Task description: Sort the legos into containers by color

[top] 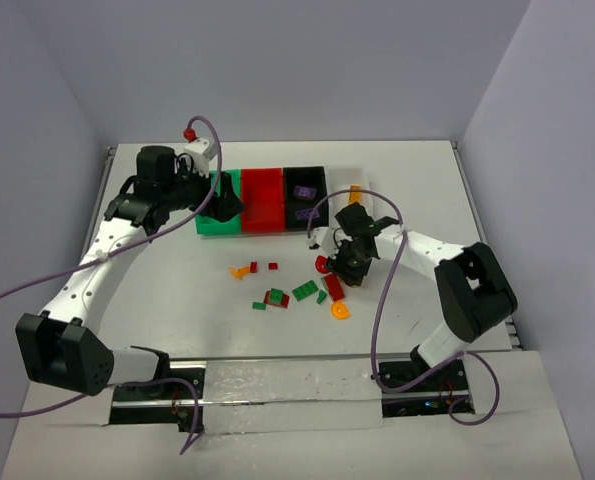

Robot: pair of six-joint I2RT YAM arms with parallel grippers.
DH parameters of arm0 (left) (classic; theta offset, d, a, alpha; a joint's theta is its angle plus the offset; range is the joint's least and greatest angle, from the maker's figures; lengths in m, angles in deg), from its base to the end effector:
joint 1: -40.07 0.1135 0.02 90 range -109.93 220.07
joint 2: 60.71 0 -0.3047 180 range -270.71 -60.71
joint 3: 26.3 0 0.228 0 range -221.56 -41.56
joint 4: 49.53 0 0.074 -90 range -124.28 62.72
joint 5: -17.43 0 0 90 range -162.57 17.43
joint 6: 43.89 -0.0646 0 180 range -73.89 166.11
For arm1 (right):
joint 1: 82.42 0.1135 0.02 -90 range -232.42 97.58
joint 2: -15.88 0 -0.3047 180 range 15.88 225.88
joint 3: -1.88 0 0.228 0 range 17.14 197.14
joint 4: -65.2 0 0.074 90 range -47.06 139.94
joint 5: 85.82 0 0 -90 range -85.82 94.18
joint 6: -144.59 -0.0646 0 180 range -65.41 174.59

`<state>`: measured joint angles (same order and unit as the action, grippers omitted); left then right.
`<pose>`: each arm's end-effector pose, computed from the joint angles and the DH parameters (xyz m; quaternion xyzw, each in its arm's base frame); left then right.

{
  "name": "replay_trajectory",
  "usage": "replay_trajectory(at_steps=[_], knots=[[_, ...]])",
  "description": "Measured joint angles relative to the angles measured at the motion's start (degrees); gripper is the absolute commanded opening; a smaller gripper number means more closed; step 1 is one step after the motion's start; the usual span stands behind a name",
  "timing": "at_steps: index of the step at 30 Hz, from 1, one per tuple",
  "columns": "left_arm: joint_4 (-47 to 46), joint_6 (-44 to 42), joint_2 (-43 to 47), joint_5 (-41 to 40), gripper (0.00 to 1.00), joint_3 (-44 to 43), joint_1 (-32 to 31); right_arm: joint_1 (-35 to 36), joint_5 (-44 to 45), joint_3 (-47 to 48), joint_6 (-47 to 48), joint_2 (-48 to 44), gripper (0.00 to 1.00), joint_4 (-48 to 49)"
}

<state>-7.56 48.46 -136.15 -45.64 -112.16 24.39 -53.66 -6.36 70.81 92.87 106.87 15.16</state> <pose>0.2615 -0.1038 0.3808 0.2114 0.8298 -0.2751 0.4371 0.2388 0.1445 0.2017 -0.5551 0.8122 0.0776 0.1619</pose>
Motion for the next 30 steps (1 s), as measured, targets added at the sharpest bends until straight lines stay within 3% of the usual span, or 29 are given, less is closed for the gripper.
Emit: replay_trajectory(at_steps=[7,12,18,23,30], knots=[[-0.54,-0.17,0.28,-0.06,0.99,2.24,0.00,-0.77,0.85,0.92,1.11,-4.32,0.00,-5.22],[-1.69,-0.12,1.52,-1.23,0.99,5.04,0.11,-6.24,-0.25,16.12,-0.40,-6.01,0.00,-11.31],[-2.99,-0.01,1.96,-4.38,0.99,7.62,0.90,-9.31,0.92,36.00,-9.83,0.91,0.00,-5.23],[-2.58,-2.34,2.91,-5.59,0.94,9.15,1.22,-9.55,3.91,43.58,-17.38,13.06,0.00,0.11],[-1.64,-12.30,3.32,-5.67,0.80,15.58,1.22,-9.95,8.12,44.68,-22.41,24.98,0.07,1.61]])
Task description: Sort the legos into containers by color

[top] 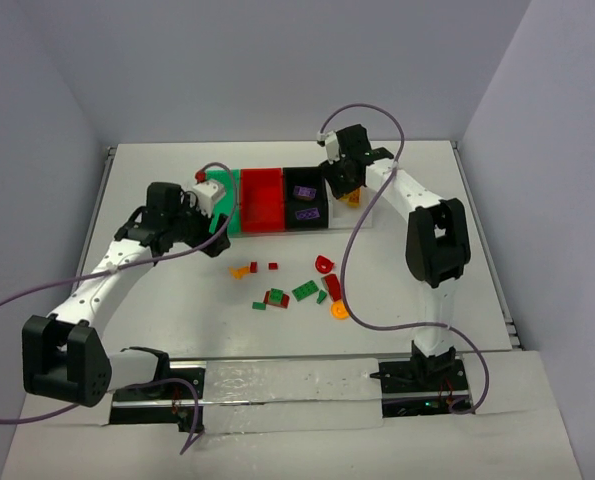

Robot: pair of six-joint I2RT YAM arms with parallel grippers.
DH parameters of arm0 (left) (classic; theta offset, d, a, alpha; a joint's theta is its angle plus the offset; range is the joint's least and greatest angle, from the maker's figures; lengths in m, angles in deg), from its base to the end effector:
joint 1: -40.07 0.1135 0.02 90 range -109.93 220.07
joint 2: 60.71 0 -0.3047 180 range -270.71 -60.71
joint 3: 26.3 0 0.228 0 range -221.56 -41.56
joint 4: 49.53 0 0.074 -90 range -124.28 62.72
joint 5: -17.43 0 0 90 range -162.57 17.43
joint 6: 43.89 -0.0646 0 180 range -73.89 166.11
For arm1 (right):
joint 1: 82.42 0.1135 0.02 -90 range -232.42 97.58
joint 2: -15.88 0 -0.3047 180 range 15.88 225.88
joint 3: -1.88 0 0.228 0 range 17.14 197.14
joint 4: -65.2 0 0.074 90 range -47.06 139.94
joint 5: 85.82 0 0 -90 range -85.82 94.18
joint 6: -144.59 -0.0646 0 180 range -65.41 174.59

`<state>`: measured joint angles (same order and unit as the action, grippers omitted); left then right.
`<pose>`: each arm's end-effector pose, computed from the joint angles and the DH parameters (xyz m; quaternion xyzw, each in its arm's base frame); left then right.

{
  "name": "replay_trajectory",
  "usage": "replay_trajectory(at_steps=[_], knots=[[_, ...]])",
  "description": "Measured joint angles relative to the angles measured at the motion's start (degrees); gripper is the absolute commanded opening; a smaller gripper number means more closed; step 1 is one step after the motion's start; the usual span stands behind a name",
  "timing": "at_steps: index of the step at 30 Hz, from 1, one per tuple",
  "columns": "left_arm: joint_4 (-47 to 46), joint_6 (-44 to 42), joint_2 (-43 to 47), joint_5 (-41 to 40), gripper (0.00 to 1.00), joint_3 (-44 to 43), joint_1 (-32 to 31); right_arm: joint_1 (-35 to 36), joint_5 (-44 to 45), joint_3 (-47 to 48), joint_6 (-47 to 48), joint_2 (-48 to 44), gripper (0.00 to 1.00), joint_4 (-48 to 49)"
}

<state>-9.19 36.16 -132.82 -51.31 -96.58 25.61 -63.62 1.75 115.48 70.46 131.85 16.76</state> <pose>0.2399 -0.0860 0.3061 0.2630 0.8623 -0.1842 0.3915 0.4429 0.1537 0.2706 -0.2874 0.8970 0.0285 0.3347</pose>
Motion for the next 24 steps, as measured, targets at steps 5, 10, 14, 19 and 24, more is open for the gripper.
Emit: replay_trajectory(at_steps=[5,10,14,19,24], knots=[[1.17,-8.63,-0.78,0.27,0.77,5.86,-0.04,-0.66,1.15,0.02,-1.82,1.60,0.22,1.43],[1.17,-16.20,-5.18,2.05,0.76,6.05,-0.28,-0.84,1.38,0.12,-3.04,1.85,0.75,2.68],[1.18,-21.31,-7.93,3.01,0.75,6.05,-1.90,-0.84,1.25,0.35,-3.71,1.94,0.82,2.74],[1.43,-30.11,-9.39,6.07,0.75,6.07,-3.42,-1.03,-0.07,0.37,-4.61,1.93,0.83,2.40],[1.40,-37.57,-9.79,8.68,0.75,6.75,-3.83,-1.06,-2.90,0.81,-5.82,1.24,0.84,1.05]])
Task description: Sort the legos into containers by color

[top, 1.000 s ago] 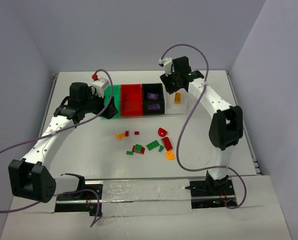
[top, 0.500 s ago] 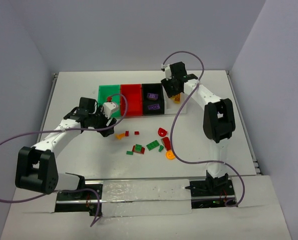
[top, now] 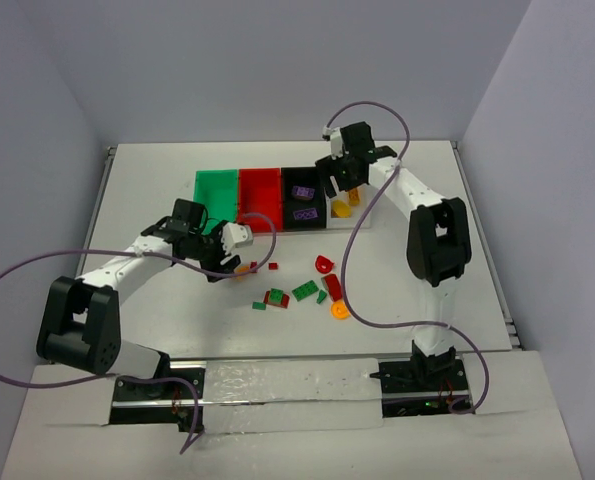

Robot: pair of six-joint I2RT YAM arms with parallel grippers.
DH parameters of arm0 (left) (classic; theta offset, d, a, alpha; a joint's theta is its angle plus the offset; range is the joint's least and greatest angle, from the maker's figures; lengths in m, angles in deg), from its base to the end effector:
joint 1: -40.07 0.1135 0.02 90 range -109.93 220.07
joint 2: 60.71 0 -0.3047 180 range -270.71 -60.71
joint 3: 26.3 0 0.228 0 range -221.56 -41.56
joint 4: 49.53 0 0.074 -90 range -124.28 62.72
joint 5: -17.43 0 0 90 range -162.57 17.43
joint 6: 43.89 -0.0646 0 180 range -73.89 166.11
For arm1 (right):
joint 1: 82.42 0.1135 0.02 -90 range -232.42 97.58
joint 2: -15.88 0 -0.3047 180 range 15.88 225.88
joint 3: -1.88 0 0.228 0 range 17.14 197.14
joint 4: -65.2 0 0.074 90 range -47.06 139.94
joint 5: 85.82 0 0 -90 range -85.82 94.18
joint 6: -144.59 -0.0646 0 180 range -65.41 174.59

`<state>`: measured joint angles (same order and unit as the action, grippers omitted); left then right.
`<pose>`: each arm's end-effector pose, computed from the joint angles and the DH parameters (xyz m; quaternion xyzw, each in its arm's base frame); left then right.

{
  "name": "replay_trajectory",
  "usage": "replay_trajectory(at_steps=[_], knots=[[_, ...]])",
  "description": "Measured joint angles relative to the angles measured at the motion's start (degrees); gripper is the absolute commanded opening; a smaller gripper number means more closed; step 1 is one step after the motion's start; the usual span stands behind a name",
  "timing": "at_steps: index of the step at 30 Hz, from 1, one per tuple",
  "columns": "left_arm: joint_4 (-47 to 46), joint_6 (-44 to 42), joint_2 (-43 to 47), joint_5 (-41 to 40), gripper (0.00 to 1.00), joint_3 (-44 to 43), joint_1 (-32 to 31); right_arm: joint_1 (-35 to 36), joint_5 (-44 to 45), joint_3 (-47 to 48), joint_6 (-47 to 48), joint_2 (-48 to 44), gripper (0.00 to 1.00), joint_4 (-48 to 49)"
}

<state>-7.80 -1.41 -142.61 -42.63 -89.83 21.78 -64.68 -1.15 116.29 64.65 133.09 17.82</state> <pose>0.2351 -0.1117 0.2306 0.5630 0.7474 -0.1786 0.3041 0.4512 0.1506 0.2671 -0.2410 0.9079 0.0664 0.3365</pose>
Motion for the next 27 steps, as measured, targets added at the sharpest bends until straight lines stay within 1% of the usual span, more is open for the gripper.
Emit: replay_trajectory(at_steps=[3,5,7,9,12,16,19,23,27], knots=[[-0.03,-2.35,-1.06,0.99,0.75,0.00,-0.19,0.00,-2.20,-0.58,-0.15,-2.70,0.84,-1.30],[-0.04,-3.13,-1.62,1.48,0.75,0.00,-0.32,0.00,-3.85,-2.57,0.06,-6.11,0.84,-1.37],[-0.16,-3.33,-1.64,1.88,0.76,0.14,-0.39,0.00,-6.08,-8.34,0.53,-12.39,0.84,-0.09],[-0.74,-3.14,-1.07,2.03,0.76,0.84,-0.41,0.00,-8.18,-14.53,1.44,-19.92,0.83,-1.75],[-1.14,-2.07,0.53,2.14,0.77,2.16,-0.41,0.01,-11.88,-21.42,3.73,-29.94,0.80,-3.35],[-2.18,2.21,3.63,2.24,0.80,2.45,-0.43,1.42,-14.75,-28.76,6.06,-38.53,0.79,-6.33],[-4.03,7.59,5.92,1.84,0.83,2.40,-0.37,4.86,-15.28,-35.01,6.28,-41.39,0.79,-9.03],[-5.42,14.72,7.95,0.85,0.85,1.47,0.43,9.98,-14.75,-42.42,5.95,-41.74,0.76,-13.03],[-6.91,18.92,10.31,-0.68,0.86,1.09,1.32,12.45,-14.52,-43.64,4.87,-40.69,0.74,-16.74]])
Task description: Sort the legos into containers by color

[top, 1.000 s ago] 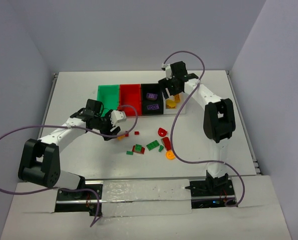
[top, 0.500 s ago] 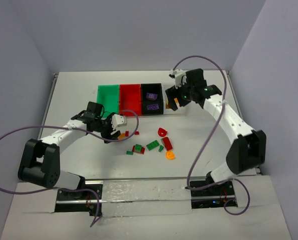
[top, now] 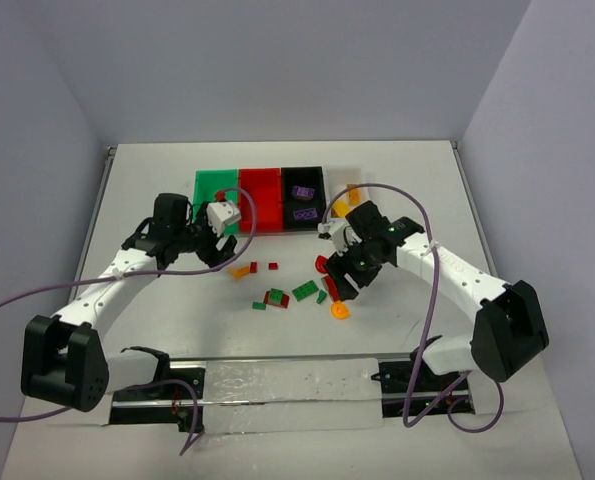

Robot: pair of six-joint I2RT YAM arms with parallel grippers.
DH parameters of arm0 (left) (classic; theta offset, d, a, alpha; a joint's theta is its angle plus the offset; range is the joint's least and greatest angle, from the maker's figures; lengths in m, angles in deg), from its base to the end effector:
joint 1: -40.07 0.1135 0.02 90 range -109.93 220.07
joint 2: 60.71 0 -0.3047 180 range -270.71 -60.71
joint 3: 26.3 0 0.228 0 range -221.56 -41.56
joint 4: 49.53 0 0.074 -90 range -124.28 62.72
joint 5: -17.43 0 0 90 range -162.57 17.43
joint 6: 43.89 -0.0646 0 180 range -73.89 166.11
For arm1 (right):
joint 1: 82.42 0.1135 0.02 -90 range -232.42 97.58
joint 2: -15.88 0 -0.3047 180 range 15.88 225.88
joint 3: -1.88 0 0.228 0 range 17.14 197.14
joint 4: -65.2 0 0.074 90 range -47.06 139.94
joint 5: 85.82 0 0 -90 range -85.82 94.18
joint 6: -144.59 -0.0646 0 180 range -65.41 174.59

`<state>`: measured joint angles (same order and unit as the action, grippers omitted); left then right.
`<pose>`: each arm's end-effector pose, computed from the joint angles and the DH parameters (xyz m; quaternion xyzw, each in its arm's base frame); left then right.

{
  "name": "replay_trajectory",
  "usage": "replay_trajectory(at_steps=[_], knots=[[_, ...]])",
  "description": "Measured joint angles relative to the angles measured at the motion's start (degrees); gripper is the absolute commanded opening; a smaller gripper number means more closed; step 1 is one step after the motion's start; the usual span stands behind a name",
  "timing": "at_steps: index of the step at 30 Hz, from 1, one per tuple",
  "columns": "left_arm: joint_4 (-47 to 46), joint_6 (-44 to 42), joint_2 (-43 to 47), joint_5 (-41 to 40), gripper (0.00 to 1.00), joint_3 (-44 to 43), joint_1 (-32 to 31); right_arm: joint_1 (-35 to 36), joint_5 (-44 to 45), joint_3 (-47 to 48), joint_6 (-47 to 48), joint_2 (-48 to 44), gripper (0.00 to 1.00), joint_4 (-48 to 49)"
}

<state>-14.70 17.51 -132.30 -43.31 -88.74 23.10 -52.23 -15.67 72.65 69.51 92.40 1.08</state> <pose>0.2229 -0.1010 0.2758 0.4359 0.7829 -0.1930 0.3998 0.1810 0.1307 0.2604 -0.3998 0.8841 0.1911 0.1481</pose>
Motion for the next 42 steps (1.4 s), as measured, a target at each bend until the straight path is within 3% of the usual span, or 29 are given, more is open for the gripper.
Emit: replay_trajectory(at_steps=[11,20,31,36,42], knots=[[-2.05,3.80,1.45,-3.12,0.87,0.00,1.76,10.58,2.92,0.26,-9.15,8.96,0.59,-0.48],[-3.35,4.13,1.47,-3.55,0.88,0.00,2.18,14.81,11.42,-0.46,-18.38,12.54,0.58,1.74],[-3.60,4.00,1.29,-3.55,0.88,0.00,2.19,14.82,16.40,-0.10,-20.45,18.79,0.68,3.51],[-3.60,3.96,1.28,-3.57,0.88,0.00,2.19,14.55,15.96,1.02,-20.47,20.64,0.57,3.65],[-3.79,3.94,1.27,-3.57,0.88,0.00,2.19,14.43,15.52,1.15,-20.52,20.69,0.38,3.79]])
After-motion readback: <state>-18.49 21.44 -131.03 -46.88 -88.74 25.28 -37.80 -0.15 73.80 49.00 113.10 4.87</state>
